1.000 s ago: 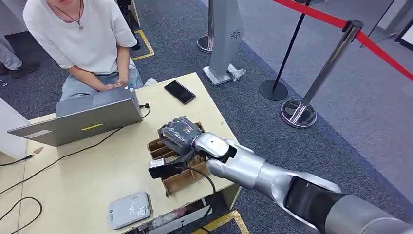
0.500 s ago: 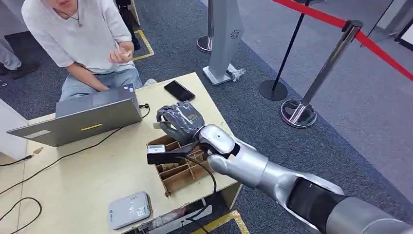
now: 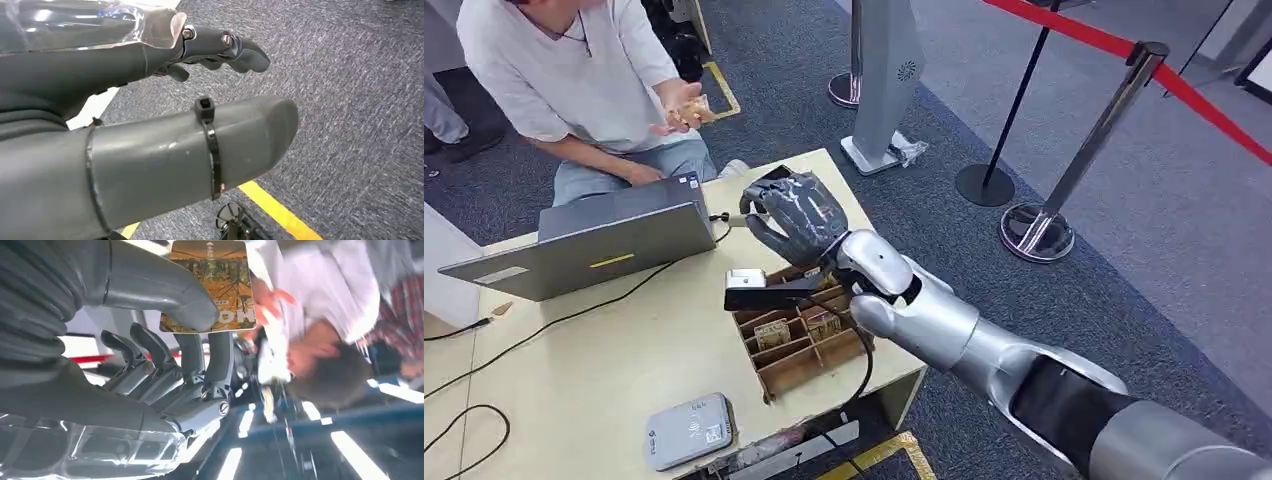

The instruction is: Pass the card to the sensor for recognition and then transmit it.

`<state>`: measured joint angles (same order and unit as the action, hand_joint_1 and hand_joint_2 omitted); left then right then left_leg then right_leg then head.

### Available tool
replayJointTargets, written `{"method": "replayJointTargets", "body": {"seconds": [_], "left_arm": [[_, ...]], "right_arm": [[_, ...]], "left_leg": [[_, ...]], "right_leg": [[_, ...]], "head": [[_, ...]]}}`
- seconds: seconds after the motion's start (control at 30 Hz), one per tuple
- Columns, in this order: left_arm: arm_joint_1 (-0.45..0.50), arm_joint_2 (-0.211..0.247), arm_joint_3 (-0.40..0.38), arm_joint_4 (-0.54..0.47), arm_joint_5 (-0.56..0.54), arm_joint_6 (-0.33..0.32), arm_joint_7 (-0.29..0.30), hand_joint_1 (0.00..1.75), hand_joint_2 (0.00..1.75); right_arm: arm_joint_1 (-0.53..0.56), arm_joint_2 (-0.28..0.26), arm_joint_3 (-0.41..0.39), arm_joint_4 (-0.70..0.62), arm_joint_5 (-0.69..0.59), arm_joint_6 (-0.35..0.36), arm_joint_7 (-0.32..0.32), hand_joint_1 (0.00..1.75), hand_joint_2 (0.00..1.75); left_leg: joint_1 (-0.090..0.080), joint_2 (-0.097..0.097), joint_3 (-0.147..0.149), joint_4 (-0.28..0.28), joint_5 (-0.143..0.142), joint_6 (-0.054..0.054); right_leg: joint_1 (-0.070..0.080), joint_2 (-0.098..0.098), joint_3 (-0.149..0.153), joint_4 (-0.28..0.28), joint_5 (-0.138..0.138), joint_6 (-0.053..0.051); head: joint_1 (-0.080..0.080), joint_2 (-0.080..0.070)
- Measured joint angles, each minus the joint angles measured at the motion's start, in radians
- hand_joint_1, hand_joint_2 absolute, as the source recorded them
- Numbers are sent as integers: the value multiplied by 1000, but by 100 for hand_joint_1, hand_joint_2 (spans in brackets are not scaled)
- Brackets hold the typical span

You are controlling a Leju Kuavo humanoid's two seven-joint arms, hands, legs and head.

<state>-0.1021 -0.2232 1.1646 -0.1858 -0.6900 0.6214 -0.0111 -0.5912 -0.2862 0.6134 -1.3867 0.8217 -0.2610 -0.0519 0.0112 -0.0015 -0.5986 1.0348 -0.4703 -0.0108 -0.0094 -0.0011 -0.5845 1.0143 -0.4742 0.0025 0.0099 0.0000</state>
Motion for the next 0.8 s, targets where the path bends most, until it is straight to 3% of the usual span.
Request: {"method": "replayJointTargets", "body": {"seconds": [0.3,0.8], "left_arm": [[-2,0,0,0,-17,0,5,0,0],[-3,0,-2,0,-26,1,11,0,0]], "right_arm": [[-63,94,-30,12,6,-88,-46,175,175],[-171,248,-17,177,3,-103,-77,175,175]], "left_leg": [[0,0,0,0,0,-1],[0,0,0,0,1,-1]], "right_leg": [[0,0,0,0,0,0],[0,0,0,0,0,0]], "head": [[0,0],[0,0]]}}
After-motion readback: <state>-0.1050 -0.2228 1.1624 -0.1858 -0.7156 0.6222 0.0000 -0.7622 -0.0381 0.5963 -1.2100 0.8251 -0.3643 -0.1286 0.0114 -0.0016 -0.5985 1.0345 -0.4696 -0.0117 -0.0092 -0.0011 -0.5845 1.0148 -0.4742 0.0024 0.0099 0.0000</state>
